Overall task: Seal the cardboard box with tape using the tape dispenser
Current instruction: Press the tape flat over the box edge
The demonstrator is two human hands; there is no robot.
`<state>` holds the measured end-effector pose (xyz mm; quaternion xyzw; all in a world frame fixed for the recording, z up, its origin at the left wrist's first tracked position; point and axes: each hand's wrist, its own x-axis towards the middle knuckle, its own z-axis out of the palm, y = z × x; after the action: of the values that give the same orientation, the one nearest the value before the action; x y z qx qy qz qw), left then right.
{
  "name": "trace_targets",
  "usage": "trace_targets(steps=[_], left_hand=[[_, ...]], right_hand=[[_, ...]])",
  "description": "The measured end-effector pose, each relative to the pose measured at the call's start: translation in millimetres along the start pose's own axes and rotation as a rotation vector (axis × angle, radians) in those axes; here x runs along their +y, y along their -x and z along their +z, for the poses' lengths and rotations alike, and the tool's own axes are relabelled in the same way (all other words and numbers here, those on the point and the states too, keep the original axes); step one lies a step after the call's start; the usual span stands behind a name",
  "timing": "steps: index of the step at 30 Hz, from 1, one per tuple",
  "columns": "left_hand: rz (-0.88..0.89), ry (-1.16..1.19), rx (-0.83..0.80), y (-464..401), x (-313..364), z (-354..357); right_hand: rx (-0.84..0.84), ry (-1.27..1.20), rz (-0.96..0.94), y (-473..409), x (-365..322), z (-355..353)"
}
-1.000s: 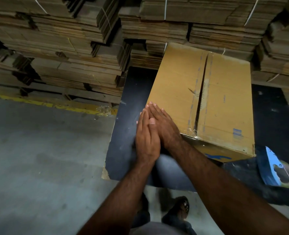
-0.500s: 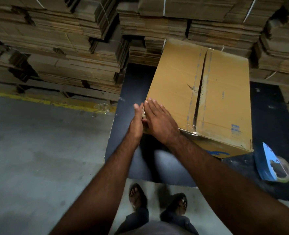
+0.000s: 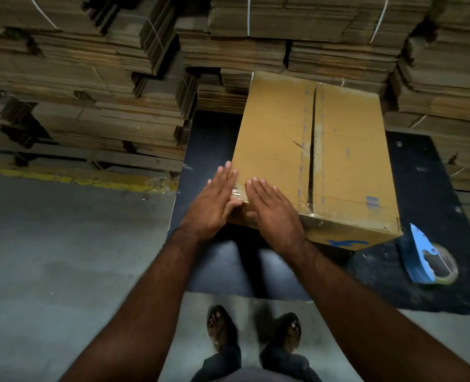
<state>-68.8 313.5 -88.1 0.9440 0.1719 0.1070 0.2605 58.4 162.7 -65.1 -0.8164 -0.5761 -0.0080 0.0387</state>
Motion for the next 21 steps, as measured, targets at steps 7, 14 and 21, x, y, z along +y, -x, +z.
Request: trace_targets(steps=[7, 14, 21], left_hand=[[0.132, -0.201, -0.064, -8, -3, -13], [0.119, -0.272, -0.118, -3, -2, -18], [0.214, -0.434, -0.027, -19, 40, 4]], right_hand=[[0.075, -0.005, 0.129, 12, 11, -5], [0.089, 0.058, 0.014, 18, 25, -4], [0.095, 0.016, 0.155, 35, 51, -12]])
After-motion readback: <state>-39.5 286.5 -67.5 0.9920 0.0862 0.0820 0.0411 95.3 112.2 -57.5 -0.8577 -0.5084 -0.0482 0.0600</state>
